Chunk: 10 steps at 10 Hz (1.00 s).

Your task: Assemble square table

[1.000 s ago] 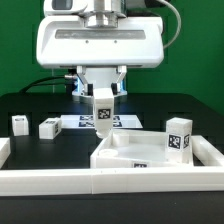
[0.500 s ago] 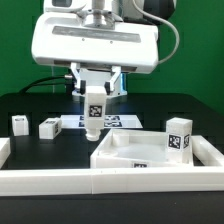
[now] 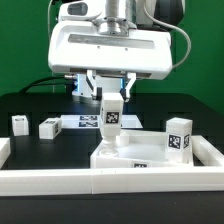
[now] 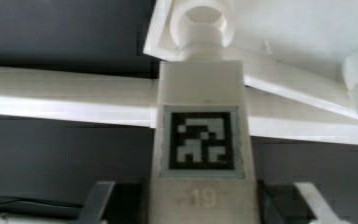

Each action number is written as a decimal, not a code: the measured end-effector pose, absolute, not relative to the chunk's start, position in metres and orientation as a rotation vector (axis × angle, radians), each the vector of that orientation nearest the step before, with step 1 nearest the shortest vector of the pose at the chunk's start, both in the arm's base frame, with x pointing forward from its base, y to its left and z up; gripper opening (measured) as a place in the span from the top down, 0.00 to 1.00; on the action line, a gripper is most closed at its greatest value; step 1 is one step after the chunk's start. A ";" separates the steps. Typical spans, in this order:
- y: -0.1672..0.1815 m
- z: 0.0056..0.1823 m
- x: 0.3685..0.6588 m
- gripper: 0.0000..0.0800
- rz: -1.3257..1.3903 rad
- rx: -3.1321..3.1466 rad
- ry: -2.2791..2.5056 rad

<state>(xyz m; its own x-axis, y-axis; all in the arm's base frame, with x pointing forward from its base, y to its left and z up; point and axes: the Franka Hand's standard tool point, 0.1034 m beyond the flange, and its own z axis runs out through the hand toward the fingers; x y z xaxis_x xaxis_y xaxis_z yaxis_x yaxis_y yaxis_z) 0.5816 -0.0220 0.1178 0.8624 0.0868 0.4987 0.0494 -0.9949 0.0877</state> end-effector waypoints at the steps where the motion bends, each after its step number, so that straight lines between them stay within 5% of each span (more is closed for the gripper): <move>1: -0.022 0.118 0.581 0.63 0.798 2.962 0.108; 10: -0.032 0.113 0.587 0.63 0.748 3.014 0.036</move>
Offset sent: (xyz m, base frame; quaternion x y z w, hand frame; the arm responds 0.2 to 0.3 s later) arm 0.0073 0.0171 -0.0102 0.1027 -0.0144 0.0459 0.9935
